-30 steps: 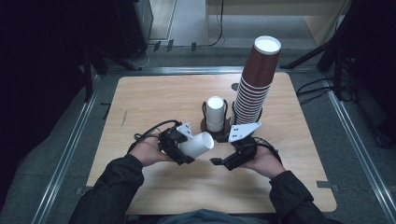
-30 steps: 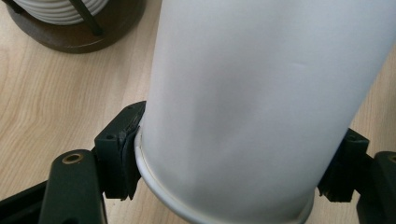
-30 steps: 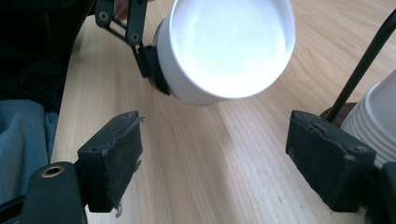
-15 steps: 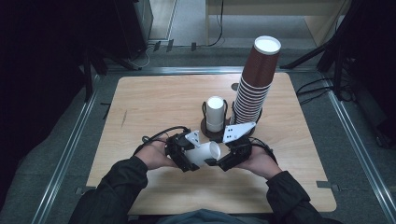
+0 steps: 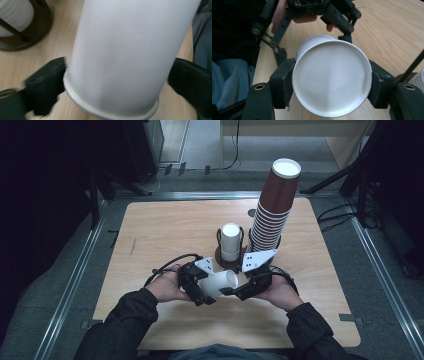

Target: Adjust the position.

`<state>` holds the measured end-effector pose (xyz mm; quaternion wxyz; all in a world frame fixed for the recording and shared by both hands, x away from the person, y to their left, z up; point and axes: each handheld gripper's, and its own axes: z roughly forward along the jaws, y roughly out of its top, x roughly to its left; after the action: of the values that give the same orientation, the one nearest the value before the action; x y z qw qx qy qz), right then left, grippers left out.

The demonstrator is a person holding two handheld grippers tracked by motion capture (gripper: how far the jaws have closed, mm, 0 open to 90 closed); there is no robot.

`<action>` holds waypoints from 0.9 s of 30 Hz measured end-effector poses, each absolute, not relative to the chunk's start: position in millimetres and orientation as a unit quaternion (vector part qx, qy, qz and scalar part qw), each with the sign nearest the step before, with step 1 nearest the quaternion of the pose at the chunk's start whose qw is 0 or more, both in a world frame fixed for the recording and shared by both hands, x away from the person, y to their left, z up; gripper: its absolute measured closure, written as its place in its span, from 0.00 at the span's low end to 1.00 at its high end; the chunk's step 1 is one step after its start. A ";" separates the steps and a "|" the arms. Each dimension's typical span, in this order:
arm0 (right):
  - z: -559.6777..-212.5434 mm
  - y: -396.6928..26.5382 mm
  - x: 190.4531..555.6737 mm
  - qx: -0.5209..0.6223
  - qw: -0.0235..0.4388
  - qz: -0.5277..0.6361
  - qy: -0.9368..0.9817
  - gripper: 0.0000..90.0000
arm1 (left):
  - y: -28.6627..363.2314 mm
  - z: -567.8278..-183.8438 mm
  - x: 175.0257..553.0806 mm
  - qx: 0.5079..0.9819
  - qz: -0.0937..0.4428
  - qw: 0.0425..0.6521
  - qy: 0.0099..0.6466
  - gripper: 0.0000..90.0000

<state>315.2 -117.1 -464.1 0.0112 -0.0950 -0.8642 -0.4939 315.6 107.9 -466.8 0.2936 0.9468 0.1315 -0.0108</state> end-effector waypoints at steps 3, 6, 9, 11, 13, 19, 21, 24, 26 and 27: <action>-464.2 -121.1 316.2 -0.101 0.009 -0.498 -0.861 0.37 | 112.2 -462.7 317.0 0.941 0.000 0.311 0.132 0.00; -464.4 -126.7 317.7 -0.104 0.007 -0.513 -0.852 0.37 | 117.8 -458.8 319.4 0.934 0.003 0.329 0.142 0.00; -464.1 -129.2 318.3 -0.107 0.008 -0.519 -0.848 0.37 | 122.1 -456.2 320.2 0.925 0.002 0.351 0.149 0.00; -463.5 -132.3 319.6 -0.113 0.009 -0.531 -0.840 0.37 | 123.9 -455.2 320.7 0.920 0.001 0.362 0.153 0.00; -462.9 -133.8 320.0 -0.117 0.014 -0.538 -0.835 0.37 | 125.0 -454.7 321.4 0.918 0.000 0.366 0.152 0.00; -460.1 -136.7 321.0 -0.122 0.029 -0.570 -0.812 0.37 | 122.4 -456.9 321.7 0.907 -0.020 0.392 0.155 0.00; -457.8 -137.5 320.7 -0.124 0.042 -0.591 -0.796 0.37 | 120.8 -457.2 321.6 0.905 -0.026 0.397 0.153 0.00; -456.8 -137.5 320.6 -0.121 0.046 -0.598 -0.791 0.37 | 118.9 -457.2 321.2 0.901 -0.034 0.404 0.152 0.00; -456.5 -137.3 320.3 -0.121 0.052 -0.605 -0.785 0.37 | 117.3 -457.1 320.4 0.899 -0.038 0.409 0.151 0.00; -456.4 -136.9 320.3 -0.121 0.054 -0.607 -0.783 0.37 | 116.9 -457.0 320.1 0.899 -0.037 0.410 0.150 0.00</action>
<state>320.3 -136.9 -456.4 0.0545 -0.1212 -0.7834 -0.6071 320.1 116.9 -457.0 0.4102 0.8989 0.1496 -0.0367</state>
